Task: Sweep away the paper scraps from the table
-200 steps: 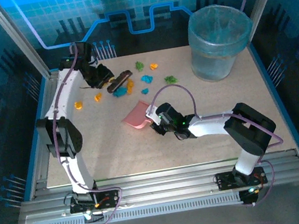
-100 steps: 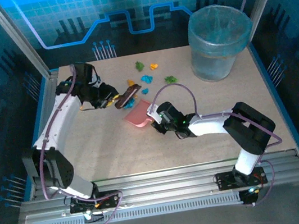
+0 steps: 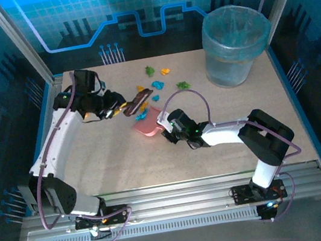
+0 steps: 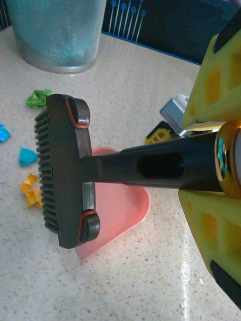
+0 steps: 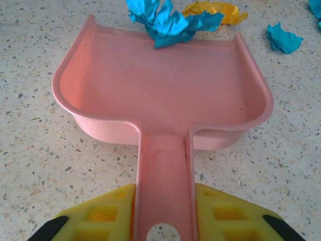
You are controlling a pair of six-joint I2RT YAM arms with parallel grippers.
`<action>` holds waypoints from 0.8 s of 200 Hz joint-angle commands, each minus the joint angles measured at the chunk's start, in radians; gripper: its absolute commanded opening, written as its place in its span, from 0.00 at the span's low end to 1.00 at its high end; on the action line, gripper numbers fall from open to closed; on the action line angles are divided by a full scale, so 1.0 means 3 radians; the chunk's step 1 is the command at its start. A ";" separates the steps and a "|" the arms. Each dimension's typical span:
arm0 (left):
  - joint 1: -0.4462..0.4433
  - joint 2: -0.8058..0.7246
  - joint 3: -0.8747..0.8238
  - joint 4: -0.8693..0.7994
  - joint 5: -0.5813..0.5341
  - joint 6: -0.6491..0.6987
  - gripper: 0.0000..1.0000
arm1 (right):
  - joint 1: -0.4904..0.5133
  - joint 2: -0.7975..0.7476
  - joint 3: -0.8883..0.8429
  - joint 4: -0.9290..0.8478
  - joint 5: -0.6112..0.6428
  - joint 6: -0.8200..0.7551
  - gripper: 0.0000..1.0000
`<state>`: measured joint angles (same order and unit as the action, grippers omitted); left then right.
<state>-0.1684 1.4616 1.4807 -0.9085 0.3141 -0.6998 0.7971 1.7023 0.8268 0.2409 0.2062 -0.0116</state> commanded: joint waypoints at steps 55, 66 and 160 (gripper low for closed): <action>-0.0001 0.0977 0.1047 -0.0292 -0.0223 0.0427 0.00 | -0.0027 0.0077 0.0088 0.0028 0.0038 0.0006 0.00; -0.0001 0.1030 0.1048 -0.0312 -0.0239 0.0450 0.00 | -0.0023 0.0078 0.0090 0.0025 0.0039 0.0008 0.00; -0.0149 0.0359 0.0066 -0.0144 0.0255 0.0272 0.00 | -0.0055 0.0092 0.0061 0.0075 0.0054 0.0058 0.00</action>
<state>-0.1913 1.6611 1.5757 -0.9531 0.3103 -0.6022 0.7971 1.7115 0.8268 0.2485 0.2070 -0.0105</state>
